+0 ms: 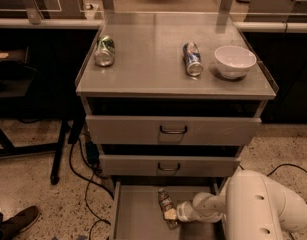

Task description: Pick water bottle from bottom drawer and place on counter

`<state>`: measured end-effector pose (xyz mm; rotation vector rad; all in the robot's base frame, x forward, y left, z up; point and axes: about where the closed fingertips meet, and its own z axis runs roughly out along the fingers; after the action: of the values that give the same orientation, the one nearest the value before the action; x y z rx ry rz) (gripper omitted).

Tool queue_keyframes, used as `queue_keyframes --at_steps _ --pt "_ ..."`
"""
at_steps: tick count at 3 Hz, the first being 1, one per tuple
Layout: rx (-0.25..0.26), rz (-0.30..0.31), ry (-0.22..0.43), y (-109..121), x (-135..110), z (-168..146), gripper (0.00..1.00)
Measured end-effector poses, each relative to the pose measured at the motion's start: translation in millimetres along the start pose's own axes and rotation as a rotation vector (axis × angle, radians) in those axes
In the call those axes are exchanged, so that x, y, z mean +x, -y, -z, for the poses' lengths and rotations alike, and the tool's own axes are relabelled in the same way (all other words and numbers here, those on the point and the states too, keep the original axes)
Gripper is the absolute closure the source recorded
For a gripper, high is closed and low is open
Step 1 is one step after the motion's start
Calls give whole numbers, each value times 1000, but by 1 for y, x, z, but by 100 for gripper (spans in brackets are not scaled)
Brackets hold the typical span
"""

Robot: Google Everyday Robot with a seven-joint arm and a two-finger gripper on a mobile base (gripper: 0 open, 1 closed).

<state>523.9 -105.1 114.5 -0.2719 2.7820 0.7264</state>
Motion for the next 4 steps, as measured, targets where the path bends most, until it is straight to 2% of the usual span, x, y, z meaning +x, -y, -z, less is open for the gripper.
queue_keyframes --at_steps 1,2,3,4 --pt "-8 -14 3 -1 -5 3 100" --pt "1 -33 -2 -9 2 25 100" --pt "36 -88 -38 -13 25 67 100" --pt "97 -132 -60 -12 57 134 100"
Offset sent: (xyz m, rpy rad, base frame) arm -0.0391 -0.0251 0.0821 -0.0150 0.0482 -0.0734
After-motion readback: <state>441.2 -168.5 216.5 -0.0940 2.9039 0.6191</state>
